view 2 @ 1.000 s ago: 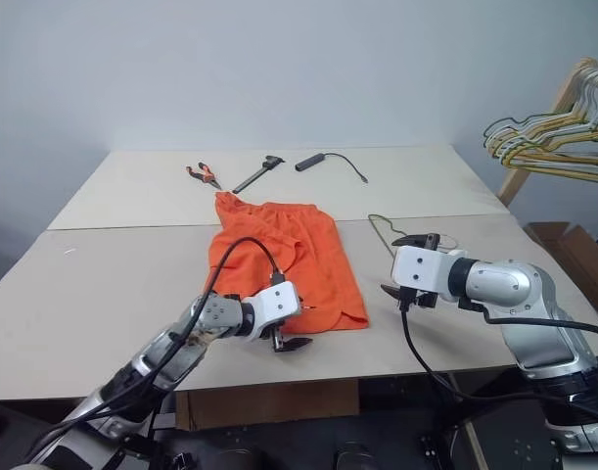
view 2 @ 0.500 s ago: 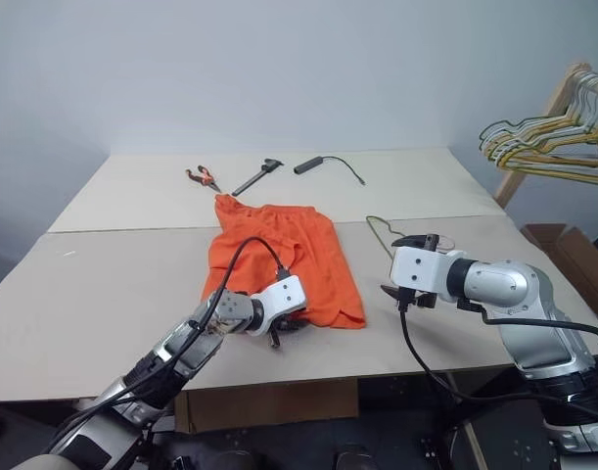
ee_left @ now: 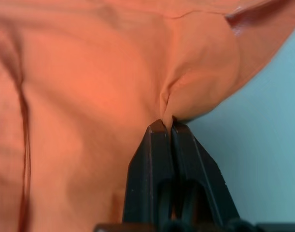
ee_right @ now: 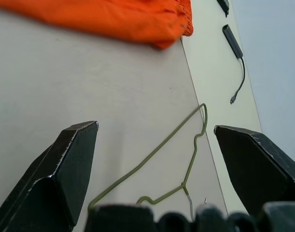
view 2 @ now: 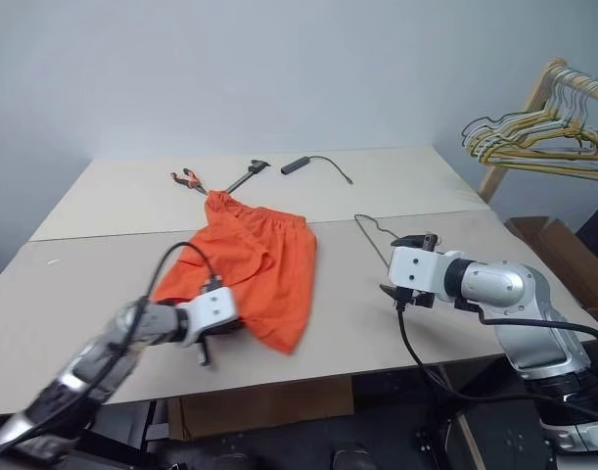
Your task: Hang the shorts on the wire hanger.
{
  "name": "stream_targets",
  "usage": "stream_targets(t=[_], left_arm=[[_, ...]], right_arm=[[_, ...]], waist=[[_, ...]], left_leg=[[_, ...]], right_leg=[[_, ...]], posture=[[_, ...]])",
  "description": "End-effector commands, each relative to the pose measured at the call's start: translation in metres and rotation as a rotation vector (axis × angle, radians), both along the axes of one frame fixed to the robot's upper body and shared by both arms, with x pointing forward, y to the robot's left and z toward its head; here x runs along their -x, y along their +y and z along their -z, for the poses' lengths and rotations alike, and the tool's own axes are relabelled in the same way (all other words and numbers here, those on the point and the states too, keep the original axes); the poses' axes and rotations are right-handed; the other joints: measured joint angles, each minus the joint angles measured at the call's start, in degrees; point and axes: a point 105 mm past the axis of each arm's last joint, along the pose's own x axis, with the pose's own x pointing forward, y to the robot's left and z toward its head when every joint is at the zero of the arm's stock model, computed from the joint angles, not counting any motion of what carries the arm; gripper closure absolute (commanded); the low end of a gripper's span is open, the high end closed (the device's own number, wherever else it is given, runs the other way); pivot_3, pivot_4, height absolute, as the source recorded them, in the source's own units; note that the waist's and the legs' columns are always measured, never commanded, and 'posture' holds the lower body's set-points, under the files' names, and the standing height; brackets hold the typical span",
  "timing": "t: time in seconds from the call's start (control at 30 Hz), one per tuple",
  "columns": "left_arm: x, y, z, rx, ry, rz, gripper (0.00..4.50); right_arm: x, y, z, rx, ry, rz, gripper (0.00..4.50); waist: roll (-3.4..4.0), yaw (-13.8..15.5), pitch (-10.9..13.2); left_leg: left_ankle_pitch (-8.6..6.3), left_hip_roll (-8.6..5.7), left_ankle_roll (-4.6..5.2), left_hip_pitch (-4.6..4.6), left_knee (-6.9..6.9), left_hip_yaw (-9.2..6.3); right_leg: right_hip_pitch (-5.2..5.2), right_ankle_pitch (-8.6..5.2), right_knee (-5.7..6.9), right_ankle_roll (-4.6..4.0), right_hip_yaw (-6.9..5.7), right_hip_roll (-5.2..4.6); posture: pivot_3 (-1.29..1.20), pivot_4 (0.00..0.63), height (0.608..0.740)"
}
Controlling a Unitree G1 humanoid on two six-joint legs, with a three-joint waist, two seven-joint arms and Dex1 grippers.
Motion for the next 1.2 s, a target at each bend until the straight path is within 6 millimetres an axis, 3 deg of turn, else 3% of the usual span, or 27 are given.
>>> stream_targets(t=[0.03, 0.17, 0.3, 0.4, 0.6, 0.8, 0.87, 0.93, 1.07, 1.2], left_arm=[[0.012, 0.029, -0.031, 0.034, -0.055, 0.156, 4.46], [0.007, 0.069, -0.036, -0.03, -0.057, 0.14, 4.46], [-0.011, 0.089, -0.039, -0.046, -0.117, 0.102, 4.46], [-0.018, 0.091, -0.039, -0.036, -0.147, 0.131, 3.78], [-0.021, 0.1, -0.032, -0.123, -0.127, 0.176, 1.88], [0.004, 0.108, -0.048, -0.096, 0.056, 0.231, 0.06], [0.012, 0.111, -0.054, -0.078, 0.09, 0.236, 0.02], [0.017, 0.11, -0.059, -0.058, 0.103, 0.245, 0.02], [0.036, 0.081, -0.066, 0.096, 0.132, 0.331, 0.02], [0.053, 0.051, -0.054, 0.206, 0.14, 0.366, 0.02]], right_arm=[[-0.005, 0.01, -0.013, -0.02, -0.055, -0.029, 0.0], [-0.007, 0.015, -0.012, -0.028, -0.056, -0.044, 0.0], [-0.007, 0.017, -0.012, -0.03, -0.055, -0.05, 0.0], [-0.005, 0.017, -0.012, -0.034, -0.054, -0.051, 0.0], [-0.001, 0.015, -0.012, -0.033, -0.049, -0.045, 0.0], [0.002, 0.016, -0.009, -0.037, -0.041, -0.037, 0.0], [0.002, 0.017, -0.009, -0.04, -0.039, -0.036, 0.0], [0.002, 0.017, -0.009, -0.044, -0.038, -0.037, 0.0], [0.0, 0.018, -0.009, -0.049, -0.04, -0.033, 0.0], [0.001, 0.018, -0.009, -0.054, -0.043, -0.026, 0.0]], waist=[[-0.05, 0.25, 0.03], [-0.02, 1.51, 0.06], [-0.03, 2.76, 0.07], [-0.03, 3.16, 0.07], [-0.03, 2.95, 0.06], [-0.06, 2.42, 0.05], [-0.06, 2.11, 0.04], [-0.06, 1.95, 0.04], [-0.06, 1.71, 0.05], [-0.06, 1.44, 0.05]], left_leg=[[0.0, 0.0, 0.0, -0.02, 0.0, 0.03], [-0.01, -0.01, 0.0, -0.05, 0.0, 0.14], [-0.01, 0.01, 0.0, -0.07, 0.01, 0.54], [-0.01, 0.0, 0.0, -0.14, 0.01, 0.65], [-0.01, 0.02, 0.0, -0.2, 0.01, 0.72], [-0.01, 0.05, 0.0, -0.33, 0.02, 0.76], [-0.01, 0.06, 0.0, -0.63, 0.06, 0.8], [-0.01, 0.04, 0.0, -0.82, 0.12, 0.8], [-0.01, 0.04, 0.0, -0.78, 0.15, 0.79], [-0.01, 0.04, 0.0, -0.74, 0.15, 0.77]], right_leg=[[-0.04, -0.08, 0.0, -0.06, -0.01, -0.06], [-0.06, -0.14, 0.0, -0.14, -0.08, -0.09], [-0.06, -0.14, 0.0, -0.1, -0.19, -0.08], [-0.14, -0.06, 0.0, 0.03, -0.19, -0.08], [-0.22, -0.04, 0.04, 0.04, -0.18, -0.06], [-0.4, -0.04, 0.1, 0.04, -0.15, -0.05], [-0.78, -0.04, 0.23, 0.03, -0.09, -0.05], [-1.01, -0.05, 0.42, 0.04, -0.06, -0.05], [-1.03, -0.13, 0.6, 0.04, -0.04, -0.07], [-1.01, -0.17, 0.64, 0.07, 0.01, -0.08]], posture=[[0.09, 0.0, 0.74], [0.1, 0.0, 0.74], [0.09, 0.0, 0.74], [0.08, 0.0, 0.74], [0.07, 0.0, 0.74], [0.06, 0.0, 0.74], [0.07, 0.0, 0.74], [0.07, 0.0, 0.74], [0.06, 0.0, 0.74], [0.05, 0.0, 0.74]])
